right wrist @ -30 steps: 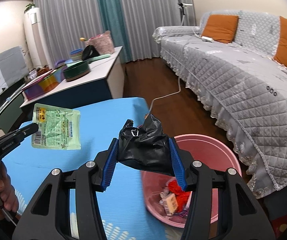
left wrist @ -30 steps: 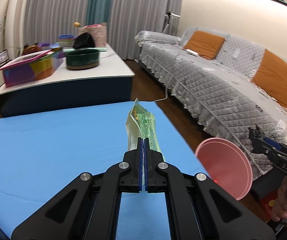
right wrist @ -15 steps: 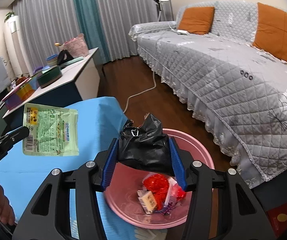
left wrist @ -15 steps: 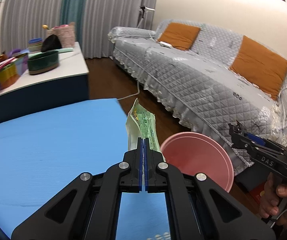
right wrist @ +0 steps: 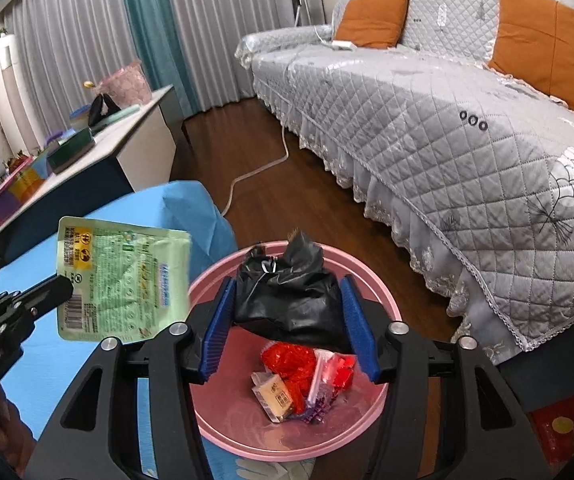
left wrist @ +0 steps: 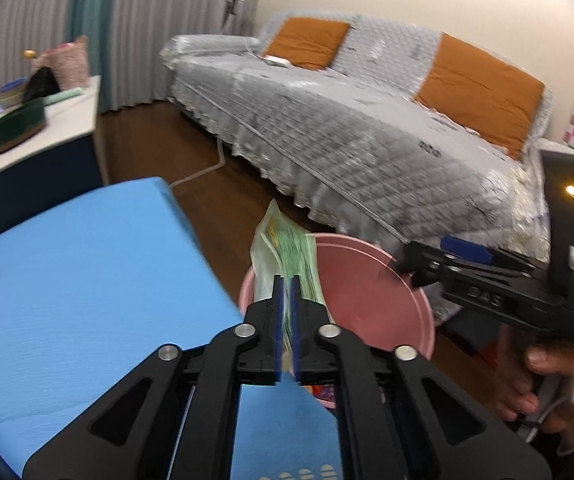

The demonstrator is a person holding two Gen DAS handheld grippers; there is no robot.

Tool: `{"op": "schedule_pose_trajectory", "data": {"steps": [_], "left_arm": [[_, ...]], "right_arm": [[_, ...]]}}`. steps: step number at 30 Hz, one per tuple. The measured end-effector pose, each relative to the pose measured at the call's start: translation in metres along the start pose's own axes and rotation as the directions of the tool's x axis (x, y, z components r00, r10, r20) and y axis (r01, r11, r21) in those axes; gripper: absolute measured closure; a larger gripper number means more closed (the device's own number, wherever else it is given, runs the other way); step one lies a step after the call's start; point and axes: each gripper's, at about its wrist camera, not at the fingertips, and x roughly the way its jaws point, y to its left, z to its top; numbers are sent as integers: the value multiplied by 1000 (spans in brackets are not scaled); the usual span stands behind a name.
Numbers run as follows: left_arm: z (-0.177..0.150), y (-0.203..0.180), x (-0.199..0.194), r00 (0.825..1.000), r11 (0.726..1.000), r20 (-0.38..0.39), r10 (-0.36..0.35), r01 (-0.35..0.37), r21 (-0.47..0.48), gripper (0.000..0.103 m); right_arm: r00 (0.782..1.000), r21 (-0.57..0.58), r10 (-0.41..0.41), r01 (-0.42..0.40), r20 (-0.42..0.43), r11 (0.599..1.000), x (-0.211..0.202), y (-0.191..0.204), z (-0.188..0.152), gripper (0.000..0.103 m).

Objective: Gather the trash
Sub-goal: 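Open both tools to drop the wrapper and black bag into the basin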

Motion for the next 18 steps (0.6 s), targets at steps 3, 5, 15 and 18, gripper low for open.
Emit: {"op": "schedule_pose_trajectory", "data": {"steps": [3, 5, 15, 18], "left_arm": [[-2, 2, -2, 1000, 1000, 15, 7, -6, -10, 68], [-2, 7, -3, 1000, 1000, 15, 8, -8, -24, 68], [-3, 23, -33, 996, 996, 50, 77, -75, -52, 64], [-7, 32, -53, 991, 991, 69, 115, -110, -75, 55]], "right_arm": [[1000, 29, -9, 9, -6, 1000, 2, -7, 0, 31], [1000, 48, -8, 9, -8, 999, 2, -11, 0, 29], [1000, 40, 11, -12, 27, 999, -13, 5, 3, 18], [999, 21, 30, -31, 42, 999, -23, 19, 5, 13]]}}
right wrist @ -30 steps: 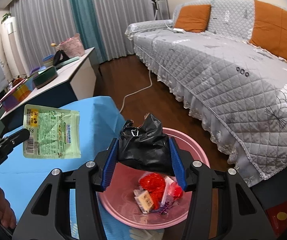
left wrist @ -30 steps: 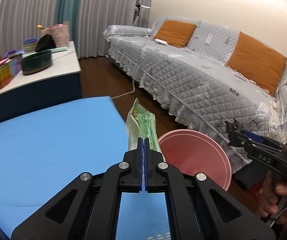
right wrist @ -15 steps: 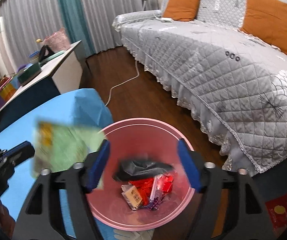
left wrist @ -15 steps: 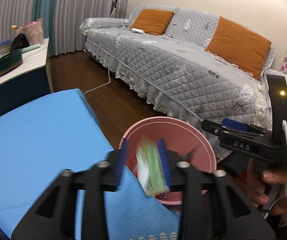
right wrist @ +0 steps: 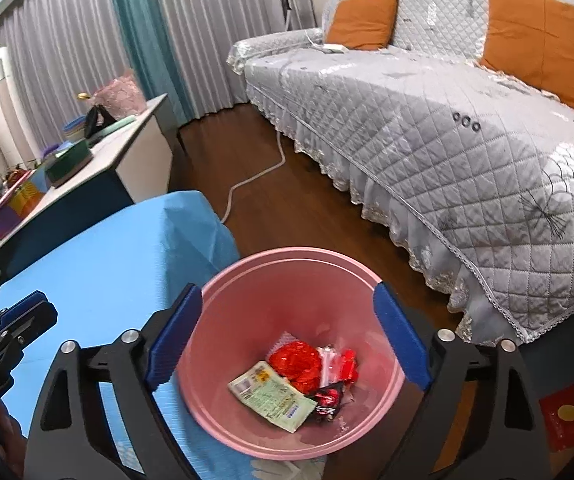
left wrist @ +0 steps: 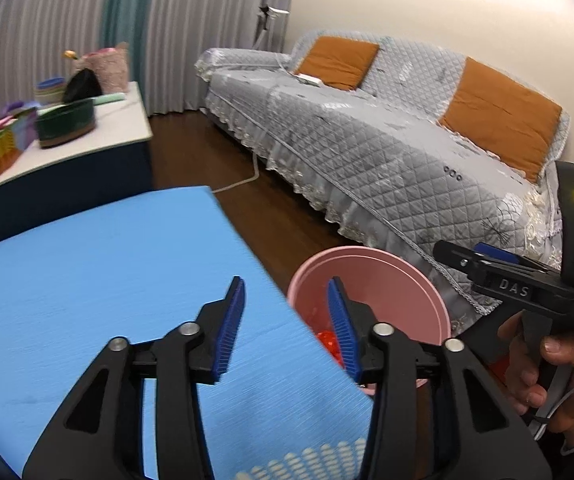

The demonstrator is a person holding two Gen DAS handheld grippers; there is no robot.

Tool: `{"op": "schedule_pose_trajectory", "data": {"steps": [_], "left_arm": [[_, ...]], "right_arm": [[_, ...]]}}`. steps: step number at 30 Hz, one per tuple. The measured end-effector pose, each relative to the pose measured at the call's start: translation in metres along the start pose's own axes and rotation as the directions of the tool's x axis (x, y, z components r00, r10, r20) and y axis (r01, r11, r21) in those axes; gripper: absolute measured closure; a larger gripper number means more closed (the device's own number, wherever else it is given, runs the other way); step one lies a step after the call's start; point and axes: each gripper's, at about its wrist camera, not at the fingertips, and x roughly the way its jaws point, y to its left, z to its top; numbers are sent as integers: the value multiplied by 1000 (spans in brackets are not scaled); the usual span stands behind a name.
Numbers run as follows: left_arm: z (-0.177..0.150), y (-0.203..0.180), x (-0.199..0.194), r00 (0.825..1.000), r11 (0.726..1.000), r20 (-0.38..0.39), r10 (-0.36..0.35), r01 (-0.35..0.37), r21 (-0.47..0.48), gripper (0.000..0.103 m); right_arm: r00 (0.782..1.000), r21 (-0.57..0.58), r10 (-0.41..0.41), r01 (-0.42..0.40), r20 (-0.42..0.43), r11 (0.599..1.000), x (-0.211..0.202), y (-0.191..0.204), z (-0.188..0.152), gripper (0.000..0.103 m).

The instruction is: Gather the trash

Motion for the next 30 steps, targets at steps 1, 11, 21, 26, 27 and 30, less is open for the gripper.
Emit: {"op": "schedule_pose_trajectory", "data": {"steps": [1, 11, 21, 26, 27, 30], "left_arm": [[-1, 3, -5, 1000, 1000, 4, 6, -6, -7, 50], [-31, 55, -109, 971, 969, 97, 217, -202, -140, 25], [-83, 91, -184, 920, 898, 52, 388, -365, -245, 22], [-110, 90, -203, 906, 877, 3, 423, -408, -254, 22], [-113, 90, -206, 905, 875, -2, 426, -413, -253, 22], [-123, 88, -211, 902, 870, -13, 431, -420, -257, 22]], "right_arm": [[1000, -10, 8, -8, 6, 1000, -5, 8, 0, 12], [988, -148, 125, -111, 86, 983, -70, 90, -4, 5], [978, -242, 182, -153, 103, 958, -128, 147, -52, 5], [981, -253, 174, -149, 80, 956, -140, 157, -76, 5], [982, -255, 172, -148, 77, 956, -142, 158, -81, 5], [984, -262, 167, -145, 66, 954, -145, 162, -93, 5]]}}
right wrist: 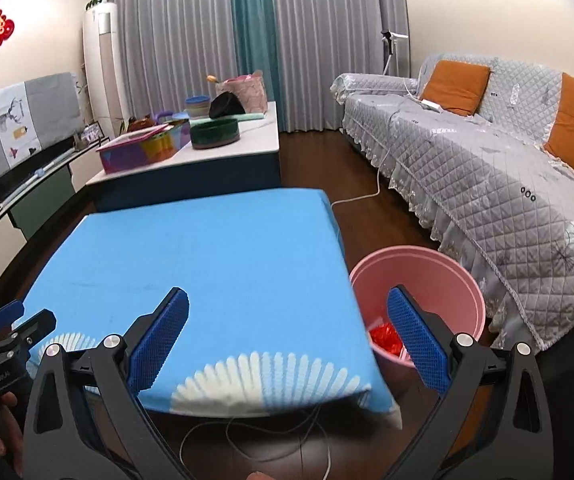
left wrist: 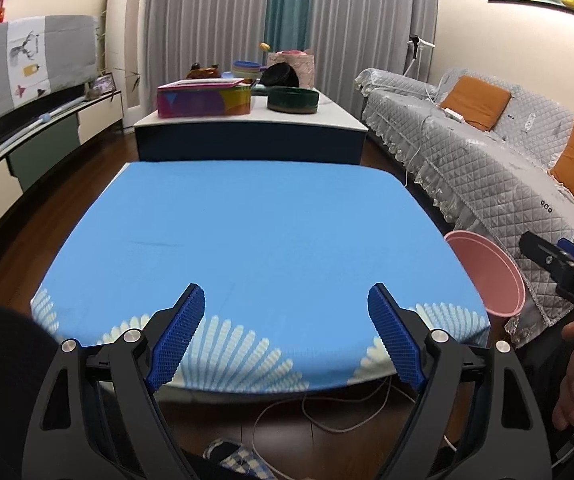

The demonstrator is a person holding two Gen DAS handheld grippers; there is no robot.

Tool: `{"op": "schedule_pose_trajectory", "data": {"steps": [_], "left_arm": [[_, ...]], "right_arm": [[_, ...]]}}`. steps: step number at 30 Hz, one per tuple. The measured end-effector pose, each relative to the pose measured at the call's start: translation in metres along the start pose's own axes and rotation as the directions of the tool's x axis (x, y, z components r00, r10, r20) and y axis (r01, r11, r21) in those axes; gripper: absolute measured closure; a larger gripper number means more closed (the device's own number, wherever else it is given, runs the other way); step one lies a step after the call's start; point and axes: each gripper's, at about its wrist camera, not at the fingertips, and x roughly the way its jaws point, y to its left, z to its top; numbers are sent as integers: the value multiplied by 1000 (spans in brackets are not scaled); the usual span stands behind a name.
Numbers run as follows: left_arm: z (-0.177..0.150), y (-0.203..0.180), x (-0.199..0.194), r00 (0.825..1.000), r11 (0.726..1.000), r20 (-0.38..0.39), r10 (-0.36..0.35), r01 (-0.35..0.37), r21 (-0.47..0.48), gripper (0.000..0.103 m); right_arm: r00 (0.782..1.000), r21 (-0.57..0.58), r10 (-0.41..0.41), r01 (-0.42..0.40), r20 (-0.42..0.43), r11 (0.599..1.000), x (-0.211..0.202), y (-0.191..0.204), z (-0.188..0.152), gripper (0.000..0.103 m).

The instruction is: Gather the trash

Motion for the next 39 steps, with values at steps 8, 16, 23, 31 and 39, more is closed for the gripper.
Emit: {"op": "schedule_pose_trajectory", "data": {"steps": [8, 16, 23, 31, 39], "left_arm": [[0, -7, 13, 1000, 1000, -12, -3, 3, 11, 22], [0, -18, 25, 999, 1000, -32, -10, 10, 7, 22], [0, -22, 35, 998, 1000, -55, -4, 4, -8, 22], [0, -24, 41, 998, 1000, -67, 1, -3, -21, 22], [-1, -25, 44, 997, 1000, -78, -7, 5, -28, 22]], "right_arm": [[1000, -33, -5, 5, -19, 999, 6, 13, -12, 5], [998, 0, -34, 34, -45, 999, 20, -2, -15, 5], [997, 8, -39, 40, -64, 999, 33, -6, -15, 5], [997, 2, -36, 36, -75, 999, 42, -4, -15, 5], [995, -4, -36, 36, -89, 999, 47, -2, -17, 5]]}}
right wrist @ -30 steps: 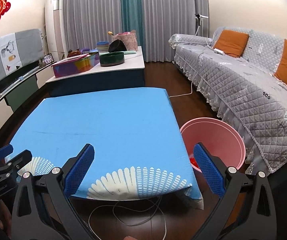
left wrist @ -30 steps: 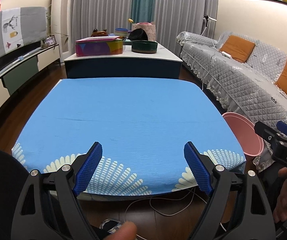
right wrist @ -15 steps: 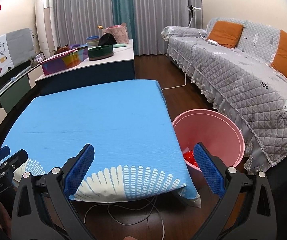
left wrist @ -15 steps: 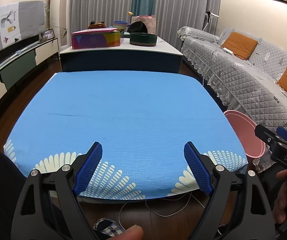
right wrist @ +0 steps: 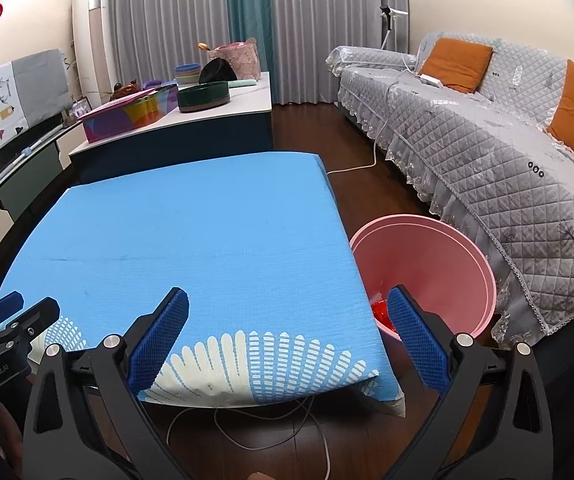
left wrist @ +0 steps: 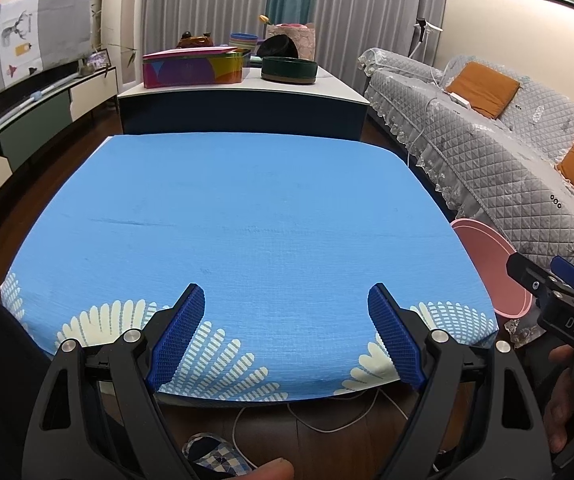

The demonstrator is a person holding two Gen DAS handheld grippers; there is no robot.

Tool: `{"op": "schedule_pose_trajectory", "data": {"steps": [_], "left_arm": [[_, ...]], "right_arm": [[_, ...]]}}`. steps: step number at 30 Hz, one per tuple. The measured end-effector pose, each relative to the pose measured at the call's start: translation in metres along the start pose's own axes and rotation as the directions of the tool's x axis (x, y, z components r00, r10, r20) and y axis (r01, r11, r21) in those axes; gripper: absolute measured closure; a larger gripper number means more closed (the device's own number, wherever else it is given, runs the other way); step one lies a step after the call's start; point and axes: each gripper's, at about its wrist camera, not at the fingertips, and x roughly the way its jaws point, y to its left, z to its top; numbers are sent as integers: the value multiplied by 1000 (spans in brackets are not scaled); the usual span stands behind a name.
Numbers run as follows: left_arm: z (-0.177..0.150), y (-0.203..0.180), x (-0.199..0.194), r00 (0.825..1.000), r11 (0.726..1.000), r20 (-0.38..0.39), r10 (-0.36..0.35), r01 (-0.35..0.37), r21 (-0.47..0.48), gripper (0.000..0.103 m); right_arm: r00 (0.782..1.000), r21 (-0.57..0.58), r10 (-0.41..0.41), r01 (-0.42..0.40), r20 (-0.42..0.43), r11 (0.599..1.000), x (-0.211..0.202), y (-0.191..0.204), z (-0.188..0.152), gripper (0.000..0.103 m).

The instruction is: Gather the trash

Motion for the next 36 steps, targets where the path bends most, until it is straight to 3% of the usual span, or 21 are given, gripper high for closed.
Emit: {"op": "schedule_pose_trajectory", "data": {"steps": [36], "left_arm": [[1, 0, 1, 1000, 1000, 15, -5, 5, 0, 21]], "right_arm": [[1000, 0, -2, 2, -2, 1000, 2, -3, -1, 5]]}}
